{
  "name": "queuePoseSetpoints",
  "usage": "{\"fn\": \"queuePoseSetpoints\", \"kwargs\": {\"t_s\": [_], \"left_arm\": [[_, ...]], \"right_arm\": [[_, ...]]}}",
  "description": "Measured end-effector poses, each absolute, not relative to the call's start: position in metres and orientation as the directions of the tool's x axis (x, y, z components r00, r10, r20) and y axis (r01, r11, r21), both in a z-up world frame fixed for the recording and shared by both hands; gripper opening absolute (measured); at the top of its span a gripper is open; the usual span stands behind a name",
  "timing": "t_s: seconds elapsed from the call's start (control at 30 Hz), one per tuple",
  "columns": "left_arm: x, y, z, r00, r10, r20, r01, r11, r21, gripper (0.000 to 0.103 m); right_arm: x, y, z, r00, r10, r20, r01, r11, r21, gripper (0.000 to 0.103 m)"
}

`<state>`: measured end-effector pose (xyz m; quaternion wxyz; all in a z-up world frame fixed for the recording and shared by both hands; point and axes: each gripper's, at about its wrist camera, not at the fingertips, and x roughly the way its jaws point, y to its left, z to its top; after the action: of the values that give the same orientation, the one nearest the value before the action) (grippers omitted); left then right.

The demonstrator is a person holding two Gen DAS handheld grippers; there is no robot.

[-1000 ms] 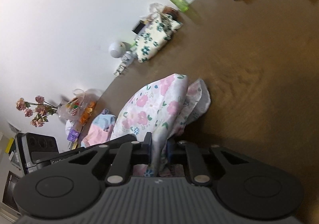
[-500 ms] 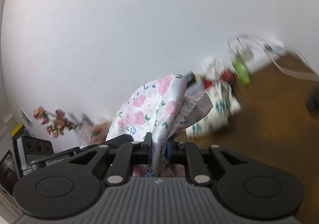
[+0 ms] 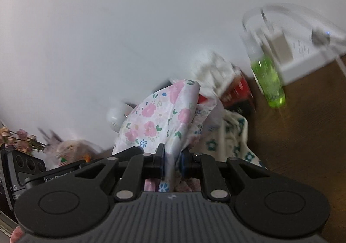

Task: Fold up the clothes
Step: 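Carry the folded dress with both grippers onto the green floral cloth stack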

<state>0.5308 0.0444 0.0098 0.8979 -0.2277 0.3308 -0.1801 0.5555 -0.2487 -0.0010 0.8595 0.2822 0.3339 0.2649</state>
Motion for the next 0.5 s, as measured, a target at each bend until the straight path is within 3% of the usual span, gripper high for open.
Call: {"fn": "queuePoseSetpoints", "kwargs": {"t_s": [0.07,0.13,0.2,0.3,0.37,0.43,0.47,0.5], "left_arm": [[0.534,0.050,-0.003,0.715,-0.485,-0.504,0.169,0.819,-0.548,0.020],[0.534,0.055,-0.005,0.710,-0.500,-0.496,0.161,0.801,-0.576,0.028],[0.531,0.060,0.004,0.712,-0.484,-0.508,0.140,0.807,-0.573,0.041],[0.517,0.056,0.034,0.778,-0.405,-0.480,0.172,0.872,-0.457,0.049],[0.507,0.051,0.055,0.822,-0.360,-0.441,0.196,0.906,-0.374,0.049],[0.507,0.040,0.068,0.851,-0.318,-0.417,0.203,0.933,-0.298,0.041],[0.511,0.032,0.071,0.858,-0.291,-0.423,0.198,0.948,-0.251,0.031],[0.516,0.024,0.071,0.859,-0.262,-0.439,0.194,0.962,-0.194,0.010]], "right_arm": [[0.562,-0.247,-0.016,0.632,0.646,-0.429,-0.259,0.697,0.668,0.014],[0.562,-0.252,-0.022,0.633,0.658,-0.408,-0.265,0.679,0.684,0.018],[0.557,-0.256,-0.020,0.653,0.644,-0.398,-0.272,0.690,0.671,0.040],[0.540,-0.259,0.001,0.727,0.574,-0.378,-0.293,0.757,0.584,0.043],[0.526,-0.253,0.020,0.792,0.505,-0.344,-0.307,0.815,0.491,0.043],[0.514,-0.244,0.035,0.845,0.440,-0.304,-0.307,0.864,0.399,0.038],[0.510,-0.234,0.039,0.858,0.423,-0.292,-0.313,0.881,0.355,0.028],[0.507,-0.223,0.041,0.871,0.405,-0.278,-0.318,0.896,0.309,0.025]]}}
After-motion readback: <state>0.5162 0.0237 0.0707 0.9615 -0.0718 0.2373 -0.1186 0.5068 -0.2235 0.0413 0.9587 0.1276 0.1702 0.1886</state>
